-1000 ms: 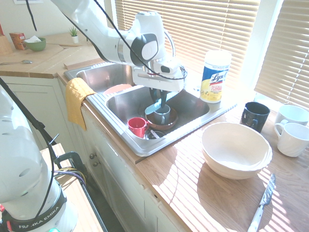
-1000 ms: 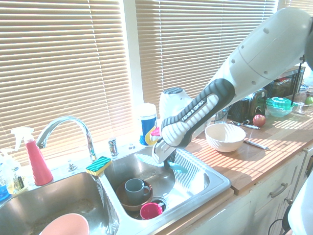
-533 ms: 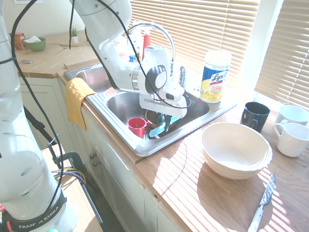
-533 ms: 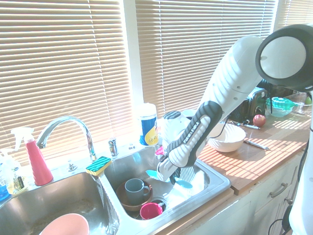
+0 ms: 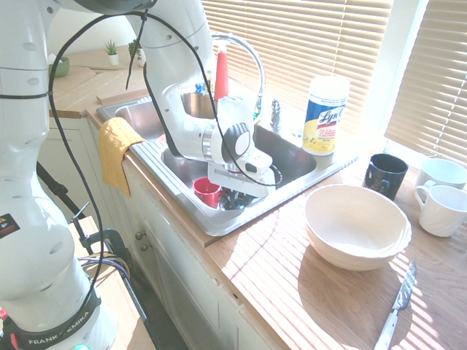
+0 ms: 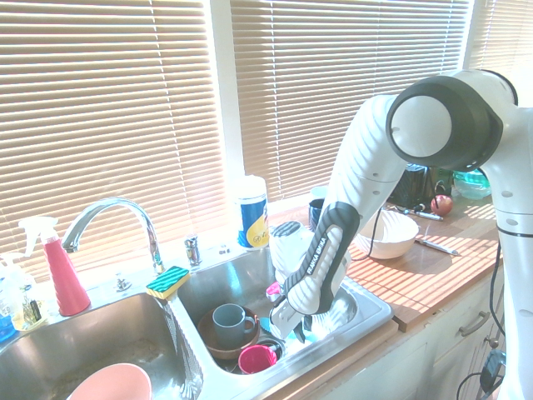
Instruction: Put the knife into the sink
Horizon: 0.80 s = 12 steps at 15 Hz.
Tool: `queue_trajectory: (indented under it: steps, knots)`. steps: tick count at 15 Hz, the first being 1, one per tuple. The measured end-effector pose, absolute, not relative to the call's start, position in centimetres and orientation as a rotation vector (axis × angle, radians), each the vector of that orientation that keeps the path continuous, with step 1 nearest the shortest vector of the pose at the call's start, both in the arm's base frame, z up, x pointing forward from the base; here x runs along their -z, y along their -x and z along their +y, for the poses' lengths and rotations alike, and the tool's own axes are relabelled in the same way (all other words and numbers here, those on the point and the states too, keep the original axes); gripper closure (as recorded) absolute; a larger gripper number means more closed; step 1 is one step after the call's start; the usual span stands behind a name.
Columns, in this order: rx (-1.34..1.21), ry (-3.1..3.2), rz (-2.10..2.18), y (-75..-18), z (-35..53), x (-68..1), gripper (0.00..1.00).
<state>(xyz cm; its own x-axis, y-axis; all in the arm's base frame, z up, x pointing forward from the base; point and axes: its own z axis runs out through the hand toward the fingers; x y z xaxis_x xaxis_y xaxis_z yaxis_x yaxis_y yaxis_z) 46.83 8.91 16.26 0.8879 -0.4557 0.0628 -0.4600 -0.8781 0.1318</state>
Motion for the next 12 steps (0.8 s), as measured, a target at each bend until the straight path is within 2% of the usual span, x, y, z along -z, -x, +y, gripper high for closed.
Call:
queue_trajectory:
  steps: [9, 12]
  knots:
    - [-0.062, -2.911, -0.759, -46.8, 8.8, -16.6, 0.00]
    - [-0.127, -2.937, -0.828, -46.8, 8.9, -20.4, 0.00]
